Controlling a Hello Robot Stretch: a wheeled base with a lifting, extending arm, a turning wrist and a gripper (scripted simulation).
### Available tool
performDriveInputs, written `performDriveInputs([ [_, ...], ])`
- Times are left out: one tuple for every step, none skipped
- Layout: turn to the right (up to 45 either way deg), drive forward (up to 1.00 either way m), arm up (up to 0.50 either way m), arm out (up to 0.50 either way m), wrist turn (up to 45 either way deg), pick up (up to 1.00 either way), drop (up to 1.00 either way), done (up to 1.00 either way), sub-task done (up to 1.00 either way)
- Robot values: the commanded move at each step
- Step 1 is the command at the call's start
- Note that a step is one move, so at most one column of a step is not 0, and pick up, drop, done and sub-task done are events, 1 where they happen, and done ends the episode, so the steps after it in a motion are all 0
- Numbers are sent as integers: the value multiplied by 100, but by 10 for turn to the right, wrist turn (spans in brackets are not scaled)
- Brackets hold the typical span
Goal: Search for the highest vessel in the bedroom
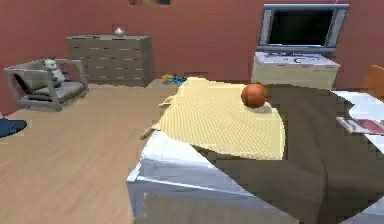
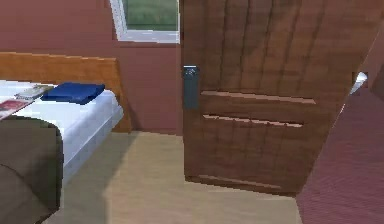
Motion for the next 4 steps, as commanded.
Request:
performDriveInputs([
  [-240,0,0,0,0,0,0,0,0],
  [0,70,0,0,0,0,0,0,0],
  [-450,0,0,0,0,0,0,0,0],
  [-60,0,0,0,0,0,0,0,0],
])
